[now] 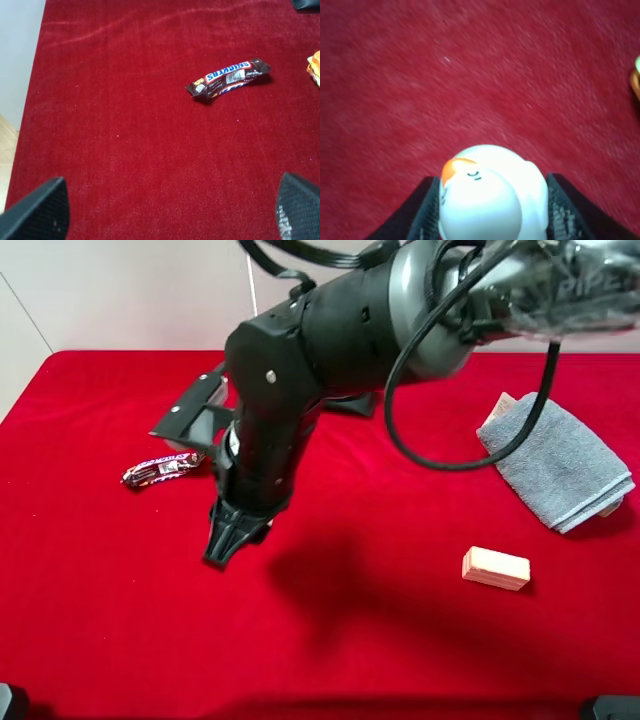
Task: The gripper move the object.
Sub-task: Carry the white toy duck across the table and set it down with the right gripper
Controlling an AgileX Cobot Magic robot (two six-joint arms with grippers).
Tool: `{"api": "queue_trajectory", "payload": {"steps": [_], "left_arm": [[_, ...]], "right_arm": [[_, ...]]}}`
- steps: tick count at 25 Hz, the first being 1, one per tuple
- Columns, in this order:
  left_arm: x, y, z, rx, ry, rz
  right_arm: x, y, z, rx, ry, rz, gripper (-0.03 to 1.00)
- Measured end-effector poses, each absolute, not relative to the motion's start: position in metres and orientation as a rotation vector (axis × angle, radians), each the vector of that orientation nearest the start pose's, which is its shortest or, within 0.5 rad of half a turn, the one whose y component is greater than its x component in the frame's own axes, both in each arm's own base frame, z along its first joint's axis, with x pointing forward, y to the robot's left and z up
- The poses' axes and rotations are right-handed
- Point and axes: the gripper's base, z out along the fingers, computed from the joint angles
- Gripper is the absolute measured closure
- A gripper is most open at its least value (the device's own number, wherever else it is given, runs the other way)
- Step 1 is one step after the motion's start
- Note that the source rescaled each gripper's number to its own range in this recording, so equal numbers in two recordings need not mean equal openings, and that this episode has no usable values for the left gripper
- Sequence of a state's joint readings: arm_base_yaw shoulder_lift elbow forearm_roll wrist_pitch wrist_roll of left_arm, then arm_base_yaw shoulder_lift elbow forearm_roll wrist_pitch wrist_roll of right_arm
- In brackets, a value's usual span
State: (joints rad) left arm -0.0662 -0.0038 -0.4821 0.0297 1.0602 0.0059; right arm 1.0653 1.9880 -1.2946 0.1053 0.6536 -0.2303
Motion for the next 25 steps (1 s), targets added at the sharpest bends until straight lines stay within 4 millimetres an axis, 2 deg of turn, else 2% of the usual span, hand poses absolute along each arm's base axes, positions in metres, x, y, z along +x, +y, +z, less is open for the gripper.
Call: {"api": "queue_trajectory", "payload": {"steps": [4, 15, 25], "left_arm": [[-0.003, 0.003, 0.272, 0.073, 2.056, -0.002], [-0.003, 0.003, 0.272, 0.073, 2.056, -0.002], [-0.003, 0.003, 0.272, 0.073, 2.056, -0.002]], "right_arm": [[0.182, 0.354, 0.153, -1.656, 2.333, 0.296, 0.97], [0.186, 0.36, 0.117, -1.658, 2.355, 0.275, 0.97], [0.188, 0.363, 0.098, -1.654, 2.359, 0.269, 0.97]]}}
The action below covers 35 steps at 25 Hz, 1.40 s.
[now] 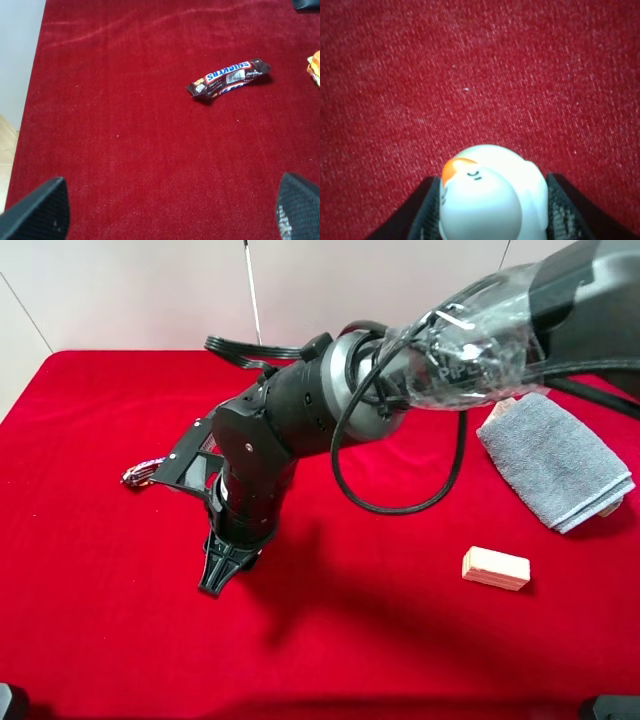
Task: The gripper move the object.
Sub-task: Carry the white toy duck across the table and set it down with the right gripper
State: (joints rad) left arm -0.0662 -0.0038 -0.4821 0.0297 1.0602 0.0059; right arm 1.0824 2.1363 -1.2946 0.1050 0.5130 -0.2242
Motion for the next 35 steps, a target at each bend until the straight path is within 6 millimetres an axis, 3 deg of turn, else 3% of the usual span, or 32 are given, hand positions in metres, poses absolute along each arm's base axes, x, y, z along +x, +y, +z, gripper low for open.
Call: {"api": "queue_trajectory", "payload": {"steps": [32, 33, 35], "left_arm": [[-0.0033, 0.0026, 0.2723, 0.073, 2.056, -0.002], [-0.0033, 0.0026, 0.2723, 0.073, 2.056, -0.002], [-0.0033, 0.0026, 0.2723, 0.073, 2.056, -0.002]], "right_arm": [[0.1886, 0.3654, 0.0934, -1.637, 2.354, 0.281, 0.97], [0.1886, 0.3654, 0.0934, -1.637, 2.354, 0.281, 0.94], [0.1886, 0.3654, 0.0934, -1.637, 2.354, 0.281, 0.8]]}}
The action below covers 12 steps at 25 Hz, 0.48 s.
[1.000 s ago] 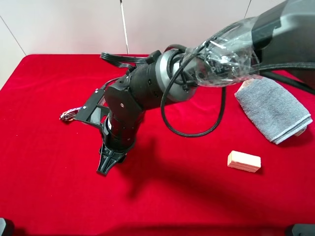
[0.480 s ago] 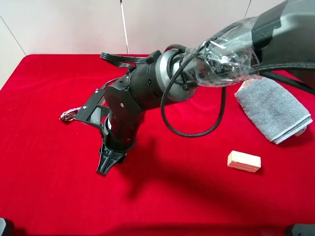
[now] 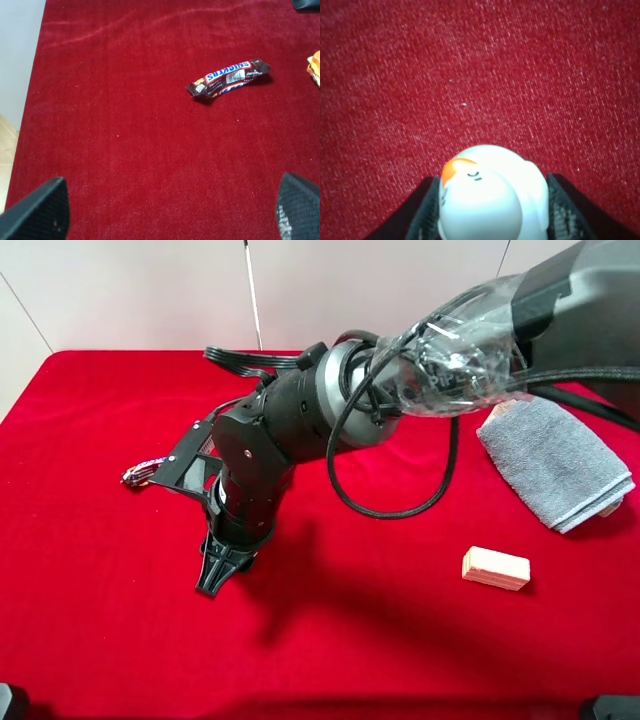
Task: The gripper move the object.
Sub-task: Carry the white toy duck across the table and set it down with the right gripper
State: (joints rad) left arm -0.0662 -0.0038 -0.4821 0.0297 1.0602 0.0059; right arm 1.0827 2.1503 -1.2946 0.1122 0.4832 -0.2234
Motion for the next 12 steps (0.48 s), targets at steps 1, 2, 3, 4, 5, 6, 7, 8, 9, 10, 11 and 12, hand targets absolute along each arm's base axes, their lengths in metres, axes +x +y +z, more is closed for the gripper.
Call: {"api": "queue_trajectory", "payload": {"steps": [1, 2, 3, 4, 5, 6, 7, 8, 9, 10, 11, 12], "left_arm": [[-0.0033, 0.0026, 0.2723, 0.073, 2.056, -0.002], [-0.0033, 0.0026, 0.2723, 0.073, 2.056, -0.002], [-0.0033, 0.0026, 0.2723, 0.073, 2.056, -0.002], [-0.0033, 0.0026, 0.2723, 0.073, 2.056, -0.002], [-0.0033, 0.0026, 0.2723, 0.073, 2.056, -0.002], [-0.0033, 0.0026, 0.2723, 0.073, 2.056, -0.002], [-0.0033, 0.0026, 0.2723, 0.073, 2.056, -0.002], [-0.0033, 0.0026, 0.2723, 0.073, 2.056, -0.002], [-0.0033, 0.0026, 0.2723, 0.073, 2.056, -0.002], [-0.0033, 0.0026, 0.2723, 0.073, 2.056, -0.002], [-0.0033, 0.0026, 0.2723, 0.073, 2.056, -0.002], [-0.0033, 0.0026, 0.2723, 0.073, 2.056, -0.002]], "right_arm": [[0.1886, 0.3654, 0.0934, -1.637, 2.354, 0.281, 0.67], [0.1886, 0.3654, 0.0934, -1.637, 2.354, 0.281, 0.54], [0.1886, 0.3654, 0.0934, -1.637, 2.354, 0.281, 0.41], [0.1886, 0.3654, 0.0934, -1.637, 2.354, 0.281, 0.33], [0.1886, 0.3654, 0.0934, -1.637, 2.354, 0.281, 0.25], [0.1886, 0.3654, 0.0934, -1.637, 2.354, 0.281, 0.2], [0.1886, 0.3654, 0.0934, -1.636, 2.354, 0.281, 0.18], [0.1886, 0.3654, 0.0934, -1.636, 2.354, 0.281, 0.16], [0.1887, 0.3654, 0.0934, -1.636, 2.353, 0.281, 0.12], [0.1887, 0.3654, 0.0934, -1.634, 2.355, 0.282, 0.06], [0.1887, 0.3654, 0.0934, -1.63, 2.357, 0.282, 0.03], [0.1887, 0.3654, 0.0934, -1.627, 2.36, 0.283, 0.0]]}}
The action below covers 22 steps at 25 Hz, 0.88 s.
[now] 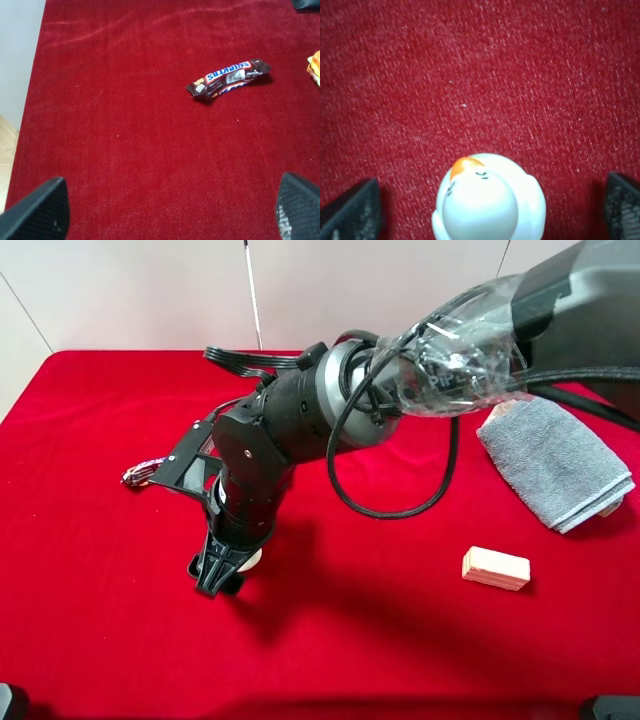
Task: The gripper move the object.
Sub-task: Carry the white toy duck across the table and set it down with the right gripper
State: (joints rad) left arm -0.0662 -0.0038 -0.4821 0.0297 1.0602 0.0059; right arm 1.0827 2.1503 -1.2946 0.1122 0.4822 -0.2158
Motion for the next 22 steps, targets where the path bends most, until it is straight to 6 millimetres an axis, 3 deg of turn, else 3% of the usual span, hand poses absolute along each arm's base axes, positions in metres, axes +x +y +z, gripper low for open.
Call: {"api": "queue_trajectory", "payload": {"steps": [16, 22], "left_arm": [[-0.003, 0.003, 0.272, 0.073, 2.056, -0.002], [-0.003, 0.003, 0.272, 0.073, 2.056, -0.002]], "right_arm": [[0.187, 0.363, 0.096, -1.655, 2.377, 0.267, -0.03], [0.181, 0.354, 0.136, -1.689, 2.389, 0.266, -0.03]]}}
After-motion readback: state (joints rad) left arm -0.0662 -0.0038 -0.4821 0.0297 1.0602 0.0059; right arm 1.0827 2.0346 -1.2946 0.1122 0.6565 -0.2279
